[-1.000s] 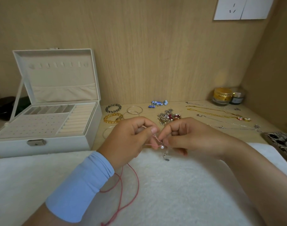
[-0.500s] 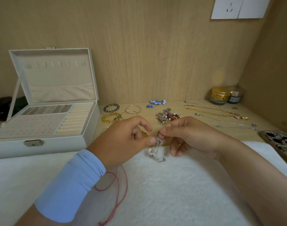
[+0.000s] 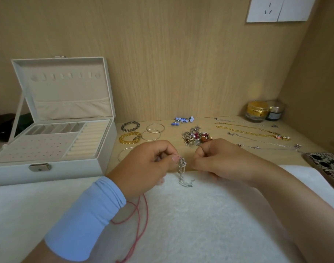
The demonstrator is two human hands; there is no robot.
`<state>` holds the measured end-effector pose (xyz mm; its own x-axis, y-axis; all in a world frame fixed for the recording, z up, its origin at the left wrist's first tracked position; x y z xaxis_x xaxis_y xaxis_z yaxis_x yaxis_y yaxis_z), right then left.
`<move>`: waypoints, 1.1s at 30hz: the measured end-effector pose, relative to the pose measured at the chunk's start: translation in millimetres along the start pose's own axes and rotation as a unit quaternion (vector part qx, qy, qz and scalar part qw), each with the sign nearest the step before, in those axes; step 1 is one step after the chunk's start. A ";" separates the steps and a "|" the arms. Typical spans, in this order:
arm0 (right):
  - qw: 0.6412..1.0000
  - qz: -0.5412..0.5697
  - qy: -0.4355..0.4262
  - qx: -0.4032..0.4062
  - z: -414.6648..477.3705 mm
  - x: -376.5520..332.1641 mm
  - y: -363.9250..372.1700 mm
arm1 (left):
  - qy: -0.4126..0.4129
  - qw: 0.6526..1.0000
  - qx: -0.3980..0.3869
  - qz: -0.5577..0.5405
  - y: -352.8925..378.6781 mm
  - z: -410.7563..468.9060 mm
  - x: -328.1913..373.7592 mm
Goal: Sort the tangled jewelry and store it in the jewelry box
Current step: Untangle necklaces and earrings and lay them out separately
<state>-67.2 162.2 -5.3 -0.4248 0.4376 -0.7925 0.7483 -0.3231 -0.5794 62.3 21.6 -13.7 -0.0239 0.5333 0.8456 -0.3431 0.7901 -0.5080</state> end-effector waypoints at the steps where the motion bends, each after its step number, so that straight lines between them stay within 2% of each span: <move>1: 1.000 0.008 -0.021 0.016 0.1 -1.4 -0.7 | -0.006 1.000 -0.002 -0.011 1.2 0.1 0.2; 5: 0.991 0.073 -0.108 -0.007 -2.1 -10.5 0.8 | -0.007 1.000 0.004 -0.010 2.1 1.4 1.0; 9: 0.988 0.065 -0.138 0.005 -2.4 -12.2 4.3 | -0.024 1.000 -0.003 -0.017 2.7 0.8 2.2; 13: 0.986 0.091 -0.141 0.015 -0.7 -10.8 3.7 | -0.031 0.999 -0.001 -0.043 3.7 -0.1 1.9; 16: 0.986 0.093 -0.139 0.015 0.7 -8.4 1.9 | -0.005 0.999 0.019 -0.048 4.3 0.0 1.7; 20: 0.988 0.035 -0.147 0.035 1.7 -5.7 -1.2 | 0.037 0.998 0.041 0.031 6.2 -0.3 1.8; 23: 0.987 0.005 -0.158 0.030 2.3 -3.9 -1.3 | 0.018 0.997 0.069 0.035 3.9 -1.6 4.5; 27: 0.985 -0.024 -0.172 0.010 1.0 -4.1 -2.4 | 0.009 0.998 0.058 0.030 3.4 -3.6 11.9; 33: 0.986 -0.019 -0.152 -0.065 -1.6 -3.6 3.6 | -0.062 0.993 0.081 -0.062 5.8 -3.5 11.5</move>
<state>-62.2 160.8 -4.3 -0.5724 0.1699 -0.8022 0.7793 -0.1917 -0.5966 63.4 33.4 -7.5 -0.0845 0.3847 0.9191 -0.4965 0.7835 -0.3736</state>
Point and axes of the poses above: each hand's wrist, its own z-axis towards the middle knuckle, its own y-axis out of the palm, x = y × z, the point moved 3 cm from there along z, towards the middle knuckle, and after that the axes turned 4 degrees about -x, right-handed, at the moved point
